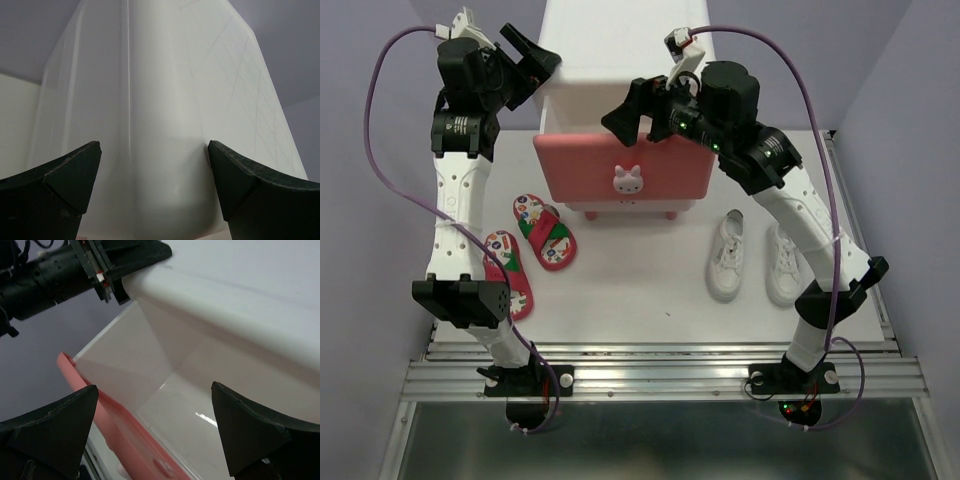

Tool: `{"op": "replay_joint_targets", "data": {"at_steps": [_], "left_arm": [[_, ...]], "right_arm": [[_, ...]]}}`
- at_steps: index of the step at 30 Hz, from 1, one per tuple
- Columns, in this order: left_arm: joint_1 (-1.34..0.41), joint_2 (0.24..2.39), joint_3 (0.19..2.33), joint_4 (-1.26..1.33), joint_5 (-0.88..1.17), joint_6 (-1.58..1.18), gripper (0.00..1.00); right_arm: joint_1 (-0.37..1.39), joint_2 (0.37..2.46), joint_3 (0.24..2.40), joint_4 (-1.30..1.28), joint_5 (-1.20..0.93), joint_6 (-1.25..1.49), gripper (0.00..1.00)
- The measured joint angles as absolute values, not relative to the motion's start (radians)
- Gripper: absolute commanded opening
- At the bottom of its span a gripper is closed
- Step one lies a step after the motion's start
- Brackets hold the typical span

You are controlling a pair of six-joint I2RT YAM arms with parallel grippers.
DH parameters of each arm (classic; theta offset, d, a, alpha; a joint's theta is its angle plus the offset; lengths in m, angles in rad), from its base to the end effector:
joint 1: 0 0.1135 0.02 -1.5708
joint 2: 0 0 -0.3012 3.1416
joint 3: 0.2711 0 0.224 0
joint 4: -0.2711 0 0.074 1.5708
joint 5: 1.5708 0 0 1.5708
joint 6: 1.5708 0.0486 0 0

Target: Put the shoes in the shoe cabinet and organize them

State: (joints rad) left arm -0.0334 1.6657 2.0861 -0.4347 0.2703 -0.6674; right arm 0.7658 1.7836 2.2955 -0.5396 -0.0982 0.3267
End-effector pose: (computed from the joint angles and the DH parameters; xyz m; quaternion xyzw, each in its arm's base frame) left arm 0.3413 -0.0244 0.5545 -0.1301 0.7000 -0.3289 0.6204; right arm 0.2596 0.2562 0.5625 -0.1893 0.6913 0.3918 0.5768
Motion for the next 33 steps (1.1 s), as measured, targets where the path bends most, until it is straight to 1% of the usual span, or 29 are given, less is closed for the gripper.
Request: {"op": "replay_joint_targets", "data": {"at_steps": [2,6,11,15,17,24,27,28,31,33], "left_arm": [[-0.034,1.681,2.111,-0.449,0.275,-0.662,0.97],[-0.037,1.708,2.151,-0.469,0.277,-0.657,0.97],[-0.038,1.732,2.185,-0.486,0.277,-0.653,0.97],[-0.038,1.741,2.196,-0.491,0.275,-0.651,0.97],[-0.038,1.741,2.196,-0.491,0.271,-0.651,0.97],[-0.044,1.741,2.195,-0.488,0.252,-0.641,0.97],[-0.046,1.740,2.194,-0.487,0.247,-0.634,0.97],[-0.046,1.738,2.194,-0.487,0.242,-0.630,0.97],[-0.050,1.731,2.183,-0.481,0.231,-0.625,0.97],[-0.052,1.723,2.166,-0.469,0.223,-0.624,0.97]], "right_arm": [[0.765,1.778,2.308,-0.567,-0.123,0.300,1.00],[0.761,1.808,2.407,-0.680,-0.213,0.231,1.00],[0.757,1.767,2.357,-0.695,-0.405,0.179,1.00],[0.752,1.747,2.369,-0.738,-0.505,0.180,0.99],[0.753,1.748,2.385,-0.772,-0.559,0.182,0.97],[0.767,1.753,2.439,-0.879,-0.697,0.298,0.96],[0.783,1.753,2.460,-0.940,-0.739,0.349,0.98],[0.793,1.752,2.460,-0.957,-0.751,0.368,0.99],[0.816,1.744,2.447,-0.987,-0.768,0.400,0.98],[0.830,1.718,2.399,-1.007,-0.811,0.427,1.00]]}}
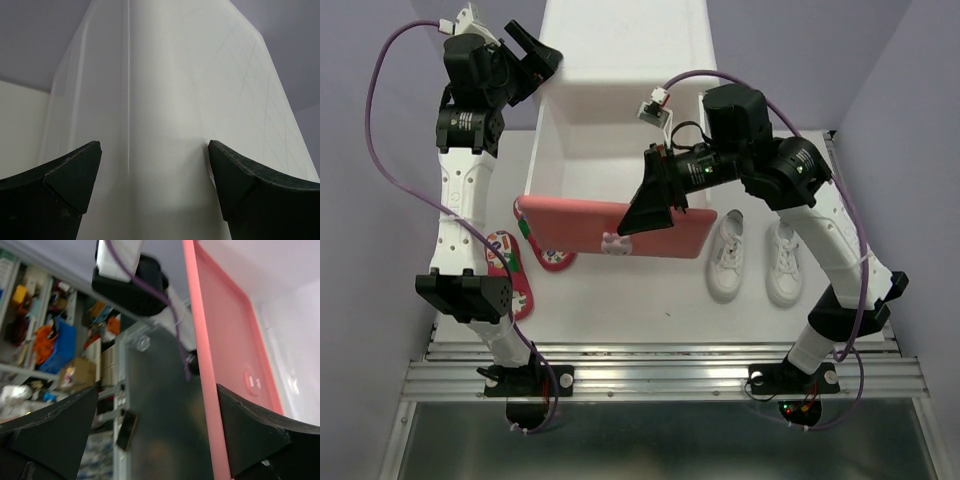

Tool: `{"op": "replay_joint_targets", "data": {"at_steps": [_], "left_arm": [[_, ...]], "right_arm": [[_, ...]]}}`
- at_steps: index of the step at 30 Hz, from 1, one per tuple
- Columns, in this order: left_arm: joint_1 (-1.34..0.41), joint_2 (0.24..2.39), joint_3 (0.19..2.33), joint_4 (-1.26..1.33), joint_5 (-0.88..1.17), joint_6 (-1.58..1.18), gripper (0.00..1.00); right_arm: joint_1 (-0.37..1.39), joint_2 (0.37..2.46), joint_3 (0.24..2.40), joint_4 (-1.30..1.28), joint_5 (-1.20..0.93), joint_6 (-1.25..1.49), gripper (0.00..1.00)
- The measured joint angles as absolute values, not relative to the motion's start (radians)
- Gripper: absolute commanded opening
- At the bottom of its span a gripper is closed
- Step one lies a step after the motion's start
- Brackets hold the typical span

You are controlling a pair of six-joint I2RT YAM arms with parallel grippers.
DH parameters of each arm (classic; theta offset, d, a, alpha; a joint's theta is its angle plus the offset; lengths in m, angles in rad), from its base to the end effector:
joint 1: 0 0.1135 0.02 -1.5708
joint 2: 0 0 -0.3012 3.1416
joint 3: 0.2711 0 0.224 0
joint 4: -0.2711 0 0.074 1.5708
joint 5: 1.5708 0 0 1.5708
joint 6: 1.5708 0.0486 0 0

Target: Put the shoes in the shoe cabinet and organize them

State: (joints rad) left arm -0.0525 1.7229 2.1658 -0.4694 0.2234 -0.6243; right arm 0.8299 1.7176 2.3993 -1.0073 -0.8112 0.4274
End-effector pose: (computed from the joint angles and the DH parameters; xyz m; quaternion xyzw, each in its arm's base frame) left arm 0.3552 -0.0294 0.5547 -0.1262 0.7050 -0.3055 0.6275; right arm 0.1736 0.2419 0.5597 -0.3747 0.6854 0.5744 0.2449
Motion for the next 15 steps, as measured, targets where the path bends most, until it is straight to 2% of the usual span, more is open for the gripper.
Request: {"op": "replay_joint_targets", "data": {"at_steps": [3,7,15], "left_arm": [[-0.056,1.712,2.141,-0.451,0.213,-0.622,0.97],[-0.059,1.704,2.133,-0.441,0.199,-0.617,0.97],[-0.064,1.705,2.137,-0.440,0.192,-0.611,0.97]], "right_arm": [[0.844,1.668,2.311,-1.028,-0.870,0.480,1.00],[0.858,1.644,2.295,-1.054,-0.895,0.516,1.00],[0.865,1.652,2.348,-1.118,-0.764,0.496,1.00]]}}
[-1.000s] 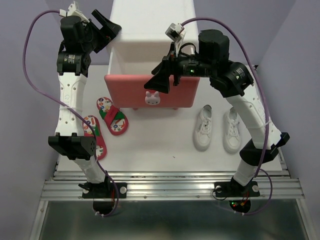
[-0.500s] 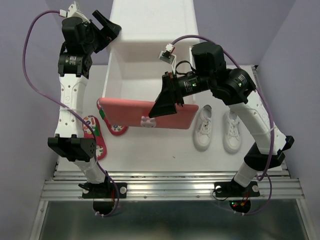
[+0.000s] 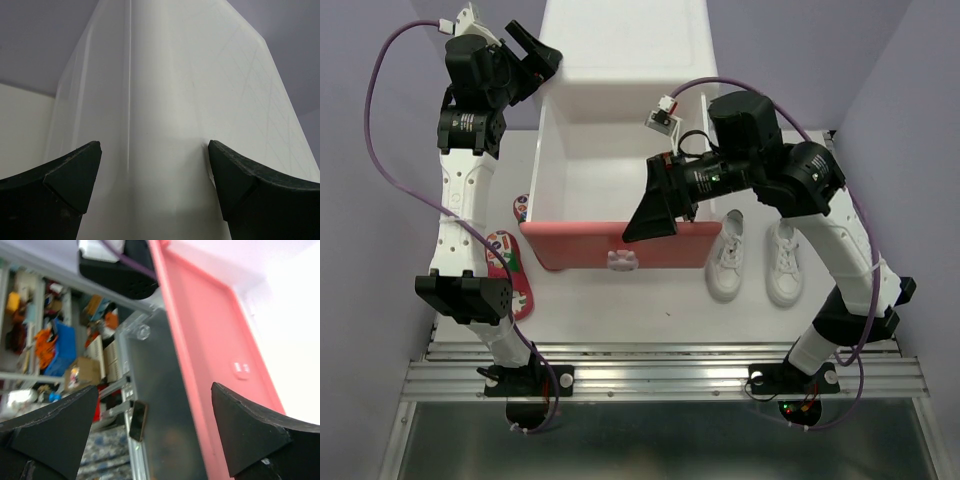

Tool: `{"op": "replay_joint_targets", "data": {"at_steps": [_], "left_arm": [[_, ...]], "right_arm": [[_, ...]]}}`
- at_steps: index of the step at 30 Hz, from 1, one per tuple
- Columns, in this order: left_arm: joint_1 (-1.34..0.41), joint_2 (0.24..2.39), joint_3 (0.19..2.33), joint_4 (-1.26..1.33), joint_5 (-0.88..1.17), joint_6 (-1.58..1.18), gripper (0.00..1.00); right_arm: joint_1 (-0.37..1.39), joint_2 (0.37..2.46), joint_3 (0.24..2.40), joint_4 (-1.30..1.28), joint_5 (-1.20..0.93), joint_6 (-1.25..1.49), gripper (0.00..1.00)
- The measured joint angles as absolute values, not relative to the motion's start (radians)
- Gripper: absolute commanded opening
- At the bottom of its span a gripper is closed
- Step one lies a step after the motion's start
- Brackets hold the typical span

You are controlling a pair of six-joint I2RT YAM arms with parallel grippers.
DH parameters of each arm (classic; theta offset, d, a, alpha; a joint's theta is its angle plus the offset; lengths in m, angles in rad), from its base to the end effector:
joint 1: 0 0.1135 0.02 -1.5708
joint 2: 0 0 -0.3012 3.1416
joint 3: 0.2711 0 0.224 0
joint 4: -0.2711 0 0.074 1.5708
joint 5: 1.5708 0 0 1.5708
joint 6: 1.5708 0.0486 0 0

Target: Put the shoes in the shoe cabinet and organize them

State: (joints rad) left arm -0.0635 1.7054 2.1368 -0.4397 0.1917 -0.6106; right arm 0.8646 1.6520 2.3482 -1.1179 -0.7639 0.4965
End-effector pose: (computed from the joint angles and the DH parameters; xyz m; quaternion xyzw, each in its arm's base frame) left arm 0.3518 -0.0316 0.5557 -0.1260 0.6987 -0.2959 0.6390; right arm 0.1503 0.2281 0.5535 -0.3417 0.7287 0.5605 0.1951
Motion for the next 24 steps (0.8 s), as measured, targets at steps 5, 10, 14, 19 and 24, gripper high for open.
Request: {"op": "replay_joint_targets", "data": {"at_steps": [5,10,14,19,24], "left_arm": [[-0.064,1.703,2.133,-0.437,0.189,-0.610,0.97],[-0.064,1.702,2.133,-0.438,0.187,-0.610,0.97],[-0.064,1.702,2.133,-0.439,0.186,-0.611,0.97],[-0.064,1.701,2.134,-0.439,0.186,-0.615,0.97],[-0.064,1.700,2.134,-0.441,0.186,-0.627,0.97]], "right_arm": [[0.836,1.650,2.370,-1.095,-0.550,0.482,1.00],[0.754,1.670,2.395,-0.957,-0.338,0.486,1.00],[0.685,1.778,2.544,-0.805,-0.219,0.498,1.00],[0.556,1.816,2.537,-0.653,-0.112,0.556,1.00],[0.349,1.816,2.523,-0.612,-0.027,0.591,1.00]]}}
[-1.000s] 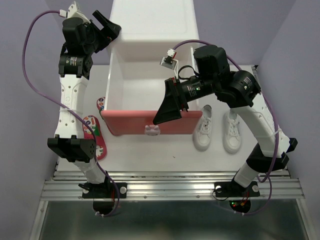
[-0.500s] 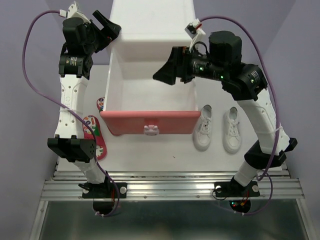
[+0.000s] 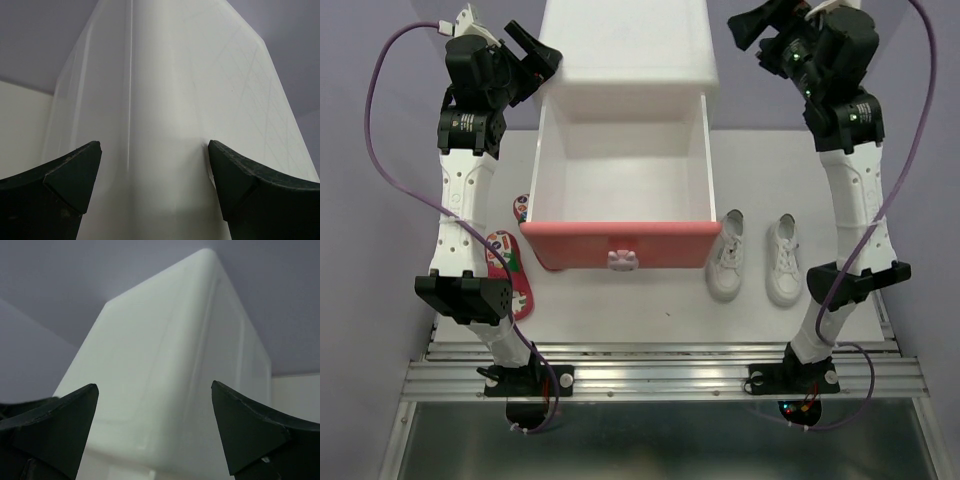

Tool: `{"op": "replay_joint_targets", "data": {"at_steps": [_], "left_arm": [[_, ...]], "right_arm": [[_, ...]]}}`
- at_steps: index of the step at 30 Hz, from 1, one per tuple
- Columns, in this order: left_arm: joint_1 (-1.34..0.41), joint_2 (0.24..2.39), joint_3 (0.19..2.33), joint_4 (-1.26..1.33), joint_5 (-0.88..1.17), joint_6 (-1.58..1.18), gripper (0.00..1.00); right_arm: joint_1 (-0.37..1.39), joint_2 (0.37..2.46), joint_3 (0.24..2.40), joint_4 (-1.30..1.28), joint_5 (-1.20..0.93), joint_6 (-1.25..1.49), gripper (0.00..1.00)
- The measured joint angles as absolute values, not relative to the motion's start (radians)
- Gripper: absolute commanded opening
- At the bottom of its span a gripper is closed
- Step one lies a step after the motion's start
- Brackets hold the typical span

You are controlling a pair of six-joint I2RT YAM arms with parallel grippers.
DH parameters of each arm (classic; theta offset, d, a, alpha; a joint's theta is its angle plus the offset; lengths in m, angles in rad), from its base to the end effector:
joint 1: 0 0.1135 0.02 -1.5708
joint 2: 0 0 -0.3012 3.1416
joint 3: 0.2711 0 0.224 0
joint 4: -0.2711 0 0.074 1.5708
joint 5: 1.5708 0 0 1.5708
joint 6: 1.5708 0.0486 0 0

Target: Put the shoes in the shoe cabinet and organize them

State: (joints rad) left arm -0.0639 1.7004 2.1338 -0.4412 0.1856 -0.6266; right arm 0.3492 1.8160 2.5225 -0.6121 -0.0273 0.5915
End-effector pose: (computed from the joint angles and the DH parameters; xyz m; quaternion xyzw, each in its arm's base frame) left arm 0.3501 -0.0314 0.5563 -0.1335 0.6971 -0.2992 0.6377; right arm 0.3194 0.1177 0.6030 0.0713 0.6692 0.3434 0.6551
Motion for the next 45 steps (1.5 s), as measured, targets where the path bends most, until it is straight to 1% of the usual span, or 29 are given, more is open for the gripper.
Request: {"op": "replay_joint_targets", "data": {"at_steps": [5,8,11,14,18,23,28,30,36,45], "left_arm": [[-0.064,1.699,2.128,-0.439,0.187,-0.638,0.97],[-0.064,1.697,2.124,-0.435,0.187,-0.641,0.97],[-0.064,1.698,2.125,-0.437,0.187,-0.646,0.97],[-0.064,1.700,2.128,-0.439,0.187,-0.649,0.97],[-0.064,1.700,2.128,-0.440,0.190,-0.653,0.97],[-0.064,1.700,2.127,-0.439,0.190,-0.657,0.97],[-0.065,1.700,2.122,-0.437,0.189,-0.662,0.97],[-0.066,1.698,2.119,-0.435,0.185,-0.666,0.97],[-0.078,1.684,2.093,-0.419,0.157,-0.680,0.97],[-0.084,1.679,2.087,-0.418,0.136,-0.683,0.97]], "right_arm": [[0.161,1.780,2.469,-0.589,-0.029,0.653,1.00],[0.103,1.744,2.420,-0.604,-0.029,0.658,1.00],[0.065,1.696,2.355,-0.679,-0.015,0.645,1.00],[0.049,1.657,2.277,-0.836,0.031,0.600,1.00],[0.047,1.655,2.151,-1.004,0.057,0.514,1.00],[0.052,1.623,1.805,-1.050,0.015,0.393,1.00],[0.097,1.607,1.597,-1.062,-0.027,0.350,1.00],[0.126,1.601,1.555,-1.052,-0.043,0.343,1.00],[0.227,1.610,1.524,-0.994,-0.062,0.327,1.00],[0.239,1.690,1.427,-0.897,-0.038,0.335,1.00]]}}
